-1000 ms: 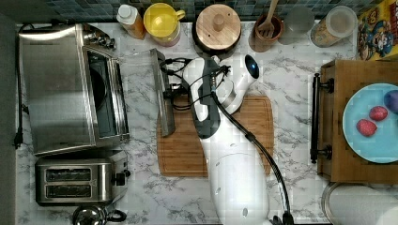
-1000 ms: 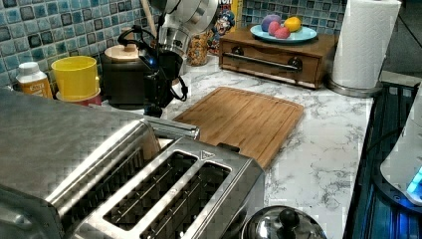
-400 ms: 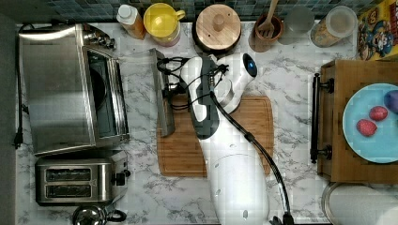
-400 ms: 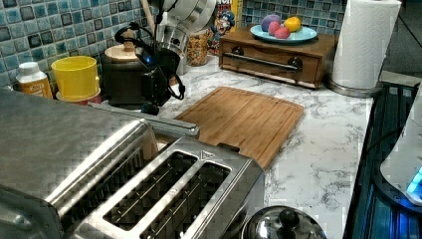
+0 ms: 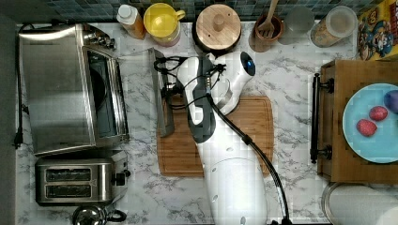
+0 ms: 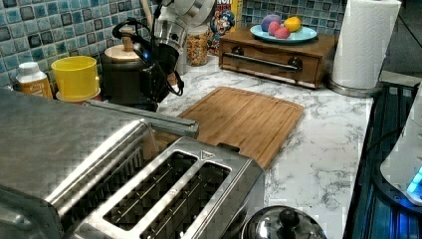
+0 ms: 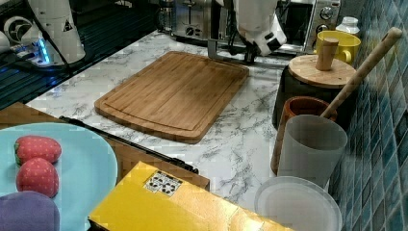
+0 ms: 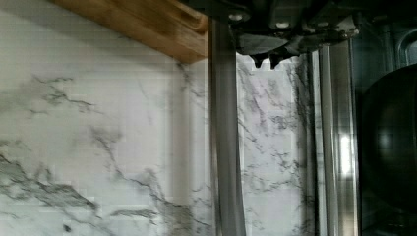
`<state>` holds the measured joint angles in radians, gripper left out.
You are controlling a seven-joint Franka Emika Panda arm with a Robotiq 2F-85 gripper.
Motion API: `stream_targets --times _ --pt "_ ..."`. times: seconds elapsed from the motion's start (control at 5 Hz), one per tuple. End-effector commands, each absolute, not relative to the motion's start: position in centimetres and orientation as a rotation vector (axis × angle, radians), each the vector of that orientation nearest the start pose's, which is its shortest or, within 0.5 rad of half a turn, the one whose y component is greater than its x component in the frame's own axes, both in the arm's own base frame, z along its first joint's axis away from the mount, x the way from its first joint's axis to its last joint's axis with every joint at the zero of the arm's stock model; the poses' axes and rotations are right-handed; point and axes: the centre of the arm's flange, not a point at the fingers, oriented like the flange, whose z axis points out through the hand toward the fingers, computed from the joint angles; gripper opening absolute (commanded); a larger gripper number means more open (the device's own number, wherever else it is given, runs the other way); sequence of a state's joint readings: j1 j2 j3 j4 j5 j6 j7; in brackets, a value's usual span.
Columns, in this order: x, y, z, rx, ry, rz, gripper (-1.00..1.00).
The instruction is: Close the oven.
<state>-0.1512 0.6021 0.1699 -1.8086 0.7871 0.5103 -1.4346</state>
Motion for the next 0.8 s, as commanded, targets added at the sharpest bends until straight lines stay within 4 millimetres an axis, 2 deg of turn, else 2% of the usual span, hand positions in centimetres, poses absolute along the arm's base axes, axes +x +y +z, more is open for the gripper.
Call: stream_targets --times 0.2,0.6,0.8 --pt "61.2 27.8 41.5 -2.464 -0.698 -0.124 -1.0" --pt "59.5 31.2 42.4 -2.659 -0.776 -0.136 -1.0" --pt "57.7 33.4 43.4 -2.744 -0.803 -0.155 -1.0"
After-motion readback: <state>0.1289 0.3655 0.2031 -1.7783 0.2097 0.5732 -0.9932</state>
